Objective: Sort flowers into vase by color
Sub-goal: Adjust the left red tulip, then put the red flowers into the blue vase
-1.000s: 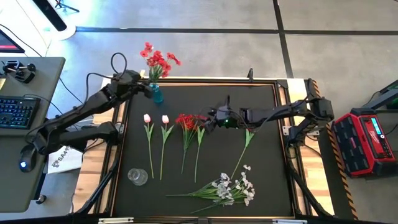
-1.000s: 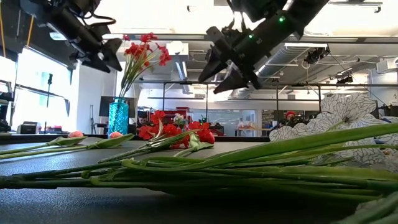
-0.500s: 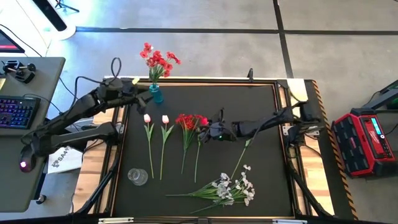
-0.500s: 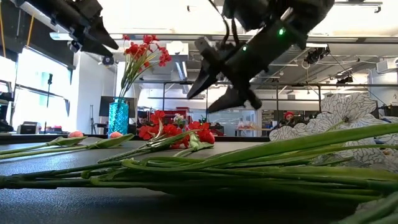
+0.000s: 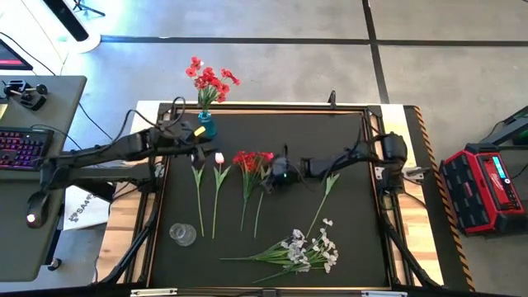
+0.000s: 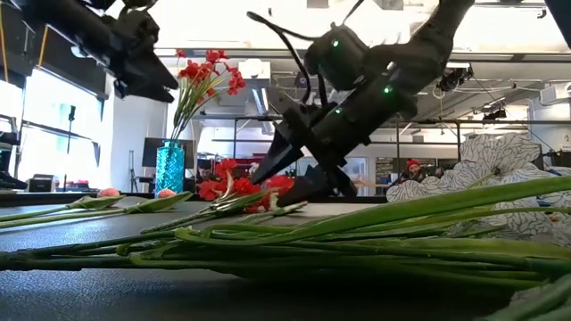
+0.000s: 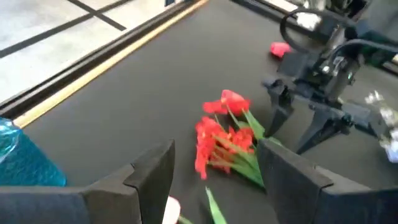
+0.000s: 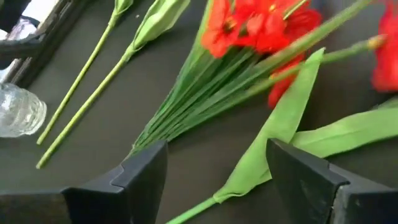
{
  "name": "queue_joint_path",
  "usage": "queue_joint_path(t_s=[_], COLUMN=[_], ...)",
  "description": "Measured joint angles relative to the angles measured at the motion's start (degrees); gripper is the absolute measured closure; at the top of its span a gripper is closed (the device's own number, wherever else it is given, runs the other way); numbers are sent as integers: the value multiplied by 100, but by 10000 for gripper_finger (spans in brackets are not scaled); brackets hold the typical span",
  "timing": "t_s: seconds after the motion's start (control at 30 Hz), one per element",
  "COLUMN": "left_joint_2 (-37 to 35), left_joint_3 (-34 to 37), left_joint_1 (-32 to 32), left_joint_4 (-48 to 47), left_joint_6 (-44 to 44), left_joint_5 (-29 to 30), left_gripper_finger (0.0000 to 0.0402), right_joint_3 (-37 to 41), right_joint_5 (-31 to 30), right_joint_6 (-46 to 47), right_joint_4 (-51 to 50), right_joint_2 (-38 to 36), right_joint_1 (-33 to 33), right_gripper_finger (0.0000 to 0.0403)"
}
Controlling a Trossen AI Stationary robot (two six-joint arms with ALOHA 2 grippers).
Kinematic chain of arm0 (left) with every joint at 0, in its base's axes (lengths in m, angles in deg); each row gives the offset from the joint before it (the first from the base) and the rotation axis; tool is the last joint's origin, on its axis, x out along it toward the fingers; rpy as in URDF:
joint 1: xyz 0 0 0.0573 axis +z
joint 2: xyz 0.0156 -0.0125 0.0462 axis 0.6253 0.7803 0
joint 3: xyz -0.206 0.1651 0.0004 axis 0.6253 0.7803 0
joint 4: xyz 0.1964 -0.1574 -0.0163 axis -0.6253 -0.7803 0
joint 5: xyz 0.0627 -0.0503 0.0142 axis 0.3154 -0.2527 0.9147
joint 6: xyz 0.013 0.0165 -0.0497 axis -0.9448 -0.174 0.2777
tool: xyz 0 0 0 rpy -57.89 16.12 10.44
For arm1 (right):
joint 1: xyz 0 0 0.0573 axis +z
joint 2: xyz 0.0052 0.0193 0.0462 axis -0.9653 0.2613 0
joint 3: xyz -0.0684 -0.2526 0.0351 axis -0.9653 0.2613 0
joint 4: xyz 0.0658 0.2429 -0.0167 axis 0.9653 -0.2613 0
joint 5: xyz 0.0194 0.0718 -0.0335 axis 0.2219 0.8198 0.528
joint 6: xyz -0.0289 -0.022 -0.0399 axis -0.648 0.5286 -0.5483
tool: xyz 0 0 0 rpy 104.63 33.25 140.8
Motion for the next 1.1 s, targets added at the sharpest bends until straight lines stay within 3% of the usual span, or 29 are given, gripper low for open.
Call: queue_joint_path(t_s=[0.17, 0.3, 0.43, 0.6, 0.73, 0.9, 1.1], left_joint_2=[231, 266, 264, 266, 294, 293, 292], left_joint_3=[-215, -644, -878, -883, -788, -753, -748], left_joint_1=[-5, -10, -48, -140, -176, -175, -173], left_joint_4=[656, 419, 4, -417, -577, -939, -1475], left_joint_6=[21, 193, 728, 1003, 744, 1049, 1209], left_joint_5=[-35, -431, -781, -911, -914, -928, -927], left_gripper_finger=[188, 188, 188, 188, 188, 188, 188], right_joint_3=[-622, -1503, -2378, -2961, -3153, -3205, -3210], right_joint_5=[1539, 1912, 1716, 1190, 1005, 890, 477], right_joint_6=[933, 1397, 1746, 2410, 2933, 3437, 3504], right_joint_4=[-598, -2023, -3207, -3406, -3438, -3602, -3579], right_joint_2=[2, 2, 2, 139, 622, 1052, 1344], right_joint_1=[-502, -554, -383, -97, 44, 69, -28], right_gripper_finger=[144, 144, 144, 144, 144, 144, 144])
